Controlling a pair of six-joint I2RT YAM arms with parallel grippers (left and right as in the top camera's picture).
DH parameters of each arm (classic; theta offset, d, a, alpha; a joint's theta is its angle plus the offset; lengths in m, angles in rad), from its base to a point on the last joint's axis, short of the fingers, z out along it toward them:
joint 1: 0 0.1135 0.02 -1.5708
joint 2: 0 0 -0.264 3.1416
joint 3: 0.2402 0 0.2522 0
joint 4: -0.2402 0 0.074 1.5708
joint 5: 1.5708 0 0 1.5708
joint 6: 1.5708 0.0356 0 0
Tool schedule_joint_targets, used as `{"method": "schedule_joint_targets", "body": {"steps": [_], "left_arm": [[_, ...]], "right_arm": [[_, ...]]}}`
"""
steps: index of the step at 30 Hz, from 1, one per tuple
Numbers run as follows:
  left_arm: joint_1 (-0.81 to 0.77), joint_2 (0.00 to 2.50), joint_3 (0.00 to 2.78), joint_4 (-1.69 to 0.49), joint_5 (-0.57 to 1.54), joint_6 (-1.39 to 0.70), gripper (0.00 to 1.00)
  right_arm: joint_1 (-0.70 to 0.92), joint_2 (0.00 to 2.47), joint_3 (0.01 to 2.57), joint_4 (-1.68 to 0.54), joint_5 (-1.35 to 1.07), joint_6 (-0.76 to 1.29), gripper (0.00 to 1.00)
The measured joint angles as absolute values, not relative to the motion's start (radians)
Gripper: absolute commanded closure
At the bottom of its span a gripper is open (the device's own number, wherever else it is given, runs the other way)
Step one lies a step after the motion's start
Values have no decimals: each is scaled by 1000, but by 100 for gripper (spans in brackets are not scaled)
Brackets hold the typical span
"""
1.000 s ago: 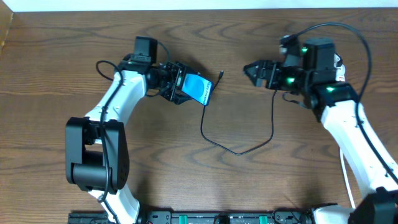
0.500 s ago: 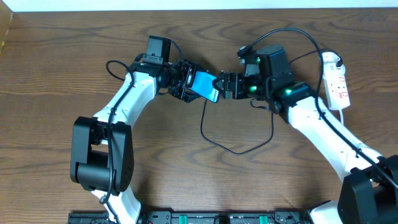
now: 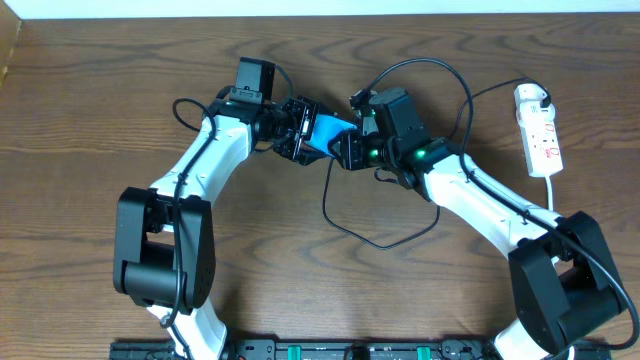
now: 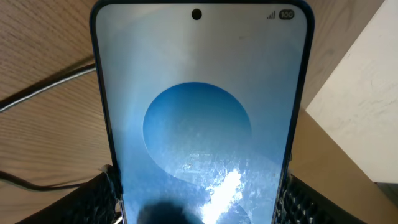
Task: Plug charger to phone and switch on socket
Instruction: 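Bring both grippers together and grasp the phone with the right gripper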
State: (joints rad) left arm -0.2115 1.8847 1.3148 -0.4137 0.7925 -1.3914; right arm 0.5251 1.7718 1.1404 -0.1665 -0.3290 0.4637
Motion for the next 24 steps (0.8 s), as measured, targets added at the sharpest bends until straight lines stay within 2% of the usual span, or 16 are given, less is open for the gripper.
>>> {"method": "schedule_joint_targets", "body": {"steps": [4, 17, 21, 24], "left_arm": [[-212, 1885, 1315, -413, 799, -1391, 39], [-212, 1885, 1315, -411, 799, -1392, 38], [-212, 1885, 1315, -408, 799, -1393, 25], [-212, 1885, 1315, -410, 803, -1396, 21]], "right_arm": [[525, 1772, 1140, -152, -315, 464, 76], [528, 1772, 1140, -131, -317, 470, 90], [528, 1772, 1140, -131, -316, 489, 95], [528, 1772, 1140, -129, -316, 496, 98]]}}
